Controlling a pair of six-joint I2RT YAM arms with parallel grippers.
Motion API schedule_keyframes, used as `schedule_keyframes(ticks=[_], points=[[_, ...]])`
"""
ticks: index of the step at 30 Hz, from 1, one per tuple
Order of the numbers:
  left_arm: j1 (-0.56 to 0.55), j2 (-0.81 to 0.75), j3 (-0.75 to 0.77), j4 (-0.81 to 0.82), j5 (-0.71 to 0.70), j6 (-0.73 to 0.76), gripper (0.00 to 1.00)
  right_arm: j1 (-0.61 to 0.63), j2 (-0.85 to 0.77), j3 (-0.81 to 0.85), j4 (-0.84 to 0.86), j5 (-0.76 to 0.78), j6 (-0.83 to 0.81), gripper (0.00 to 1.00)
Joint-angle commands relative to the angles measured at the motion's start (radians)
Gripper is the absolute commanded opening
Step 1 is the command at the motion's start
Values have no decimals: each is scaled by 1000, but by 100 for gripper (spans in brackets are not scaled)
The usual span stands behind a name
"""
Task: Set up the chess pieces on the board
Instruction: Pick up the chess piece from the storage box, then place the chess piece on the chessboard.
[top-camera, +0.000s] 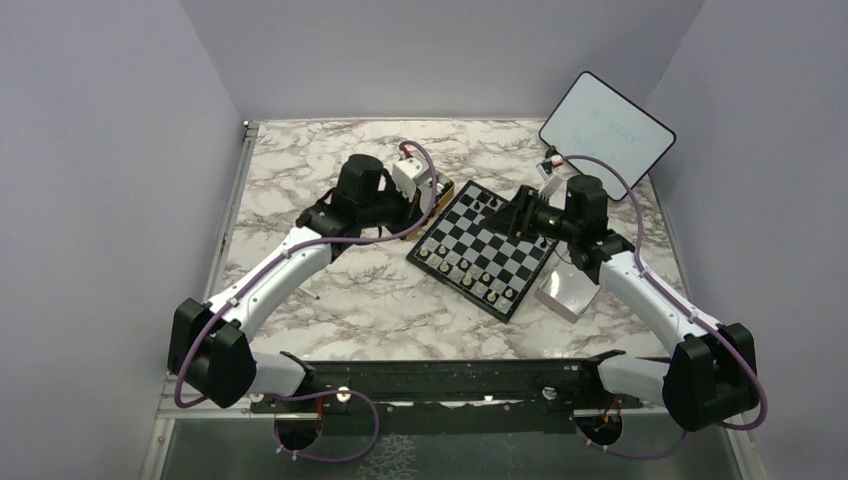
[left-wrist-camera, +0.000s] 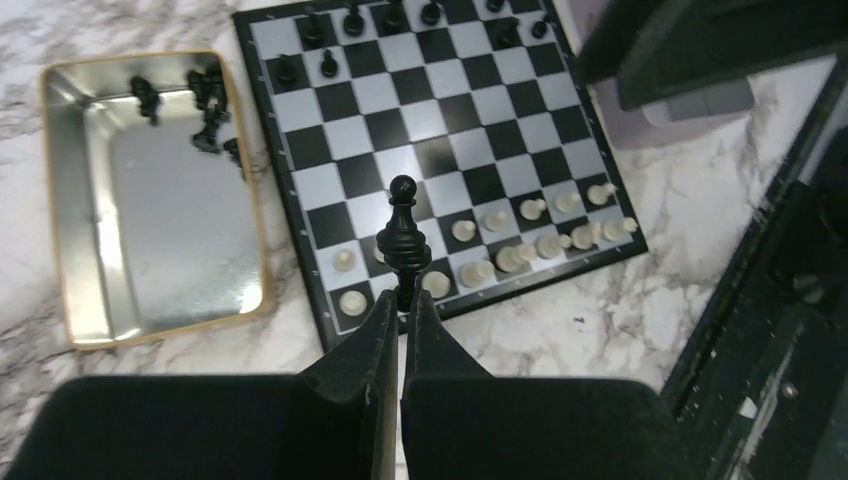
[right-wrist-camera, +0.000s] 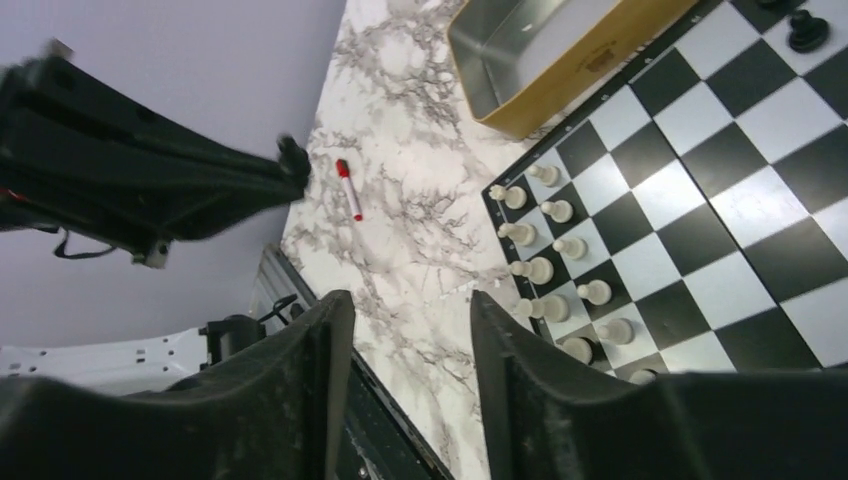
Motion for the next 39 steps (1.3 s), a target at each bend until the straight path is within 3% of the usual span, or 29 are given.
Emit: schedule_keyframes(ticks=[1,9,19,39], points=[[-63,-90,-94,76,95,-7,0,28,30,-8,160,-110,99,48],[-86,-173,-180,129,104,27,0,125,121,43,202,-151,119,48],[-86,-171,-194,125,100,35,0,153,150,82,229,-148,138,53],[-93,-153,-191,112,122,34,0,194,244,143,247,-163,154,41]])
